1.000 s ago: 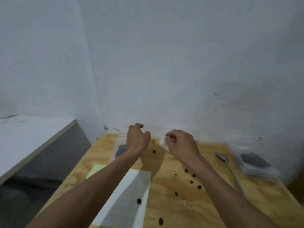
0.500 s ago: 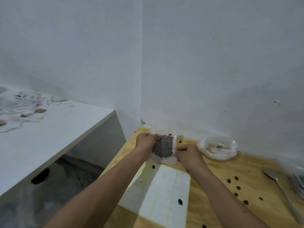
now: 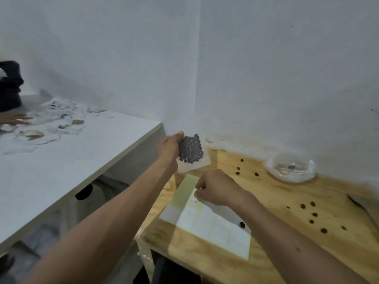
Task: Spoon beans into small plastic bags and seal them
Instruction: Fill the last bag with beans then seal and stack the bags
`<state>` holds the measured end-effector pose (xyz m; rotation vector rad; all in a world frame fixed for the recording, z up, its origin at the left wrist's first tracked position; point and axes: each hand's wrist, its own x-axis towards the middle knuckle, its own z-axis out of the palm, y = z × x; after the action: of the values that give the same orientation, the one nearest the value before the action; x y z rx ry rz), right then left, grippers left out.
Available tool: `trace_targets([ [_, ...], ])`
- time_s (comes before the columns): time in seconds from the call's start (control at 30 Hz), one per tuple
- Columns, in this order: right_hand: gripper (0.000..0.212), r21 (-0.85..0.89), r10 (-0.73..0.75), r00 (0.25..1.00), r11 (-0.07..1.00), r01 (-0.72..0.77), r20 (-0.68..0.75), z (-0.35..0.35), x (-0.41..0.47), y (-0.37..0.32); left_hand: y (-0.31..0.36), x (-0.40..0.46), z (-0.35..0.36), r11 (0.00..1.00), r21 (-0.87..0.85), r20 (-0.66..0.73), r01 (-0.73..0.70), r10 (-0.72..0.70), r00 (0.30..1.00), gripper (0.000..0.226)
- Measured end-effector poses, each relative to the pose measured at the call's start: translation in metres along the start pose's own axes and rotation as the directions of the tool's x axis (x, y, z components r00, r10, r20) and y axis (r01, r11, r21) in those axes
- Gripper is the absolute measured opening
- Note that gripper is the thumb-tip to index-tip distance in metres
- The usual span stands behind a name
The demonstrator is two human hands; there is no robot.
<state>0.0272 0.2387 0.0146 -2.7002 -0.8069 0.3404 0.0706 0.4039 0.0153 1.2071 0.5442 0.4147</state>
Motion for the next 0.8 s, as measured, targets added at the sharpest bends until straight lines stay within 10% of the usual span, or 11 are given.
trace_targets([
  [0.3,0.036,-0.165,0.129,0.99,0.977,-0.137,-0.059,0.009,-0.015,-0.033,-0.004,-0.009,-0.015,1.0,-0.023,-0.004,0.02,-0.02,1.0,0.015],
  [0.6,0.046,0.231,0.166,0.986,0.961,-0.153,-0.034,0.012,-0.012,-0.017,-0.002,-0.021,-0.02,0.999,0.025,0.108,-0.042,0.039,0.993,0.024],
  [0.8,0.011,0.454,0.143,0.923,0.89,0.037,-0.357,-0.035,-0.015,0.002,0.001,-0.033,-0.013,0.978,0.096,0.263,-0.186,0.155,0.952,0.025],
])
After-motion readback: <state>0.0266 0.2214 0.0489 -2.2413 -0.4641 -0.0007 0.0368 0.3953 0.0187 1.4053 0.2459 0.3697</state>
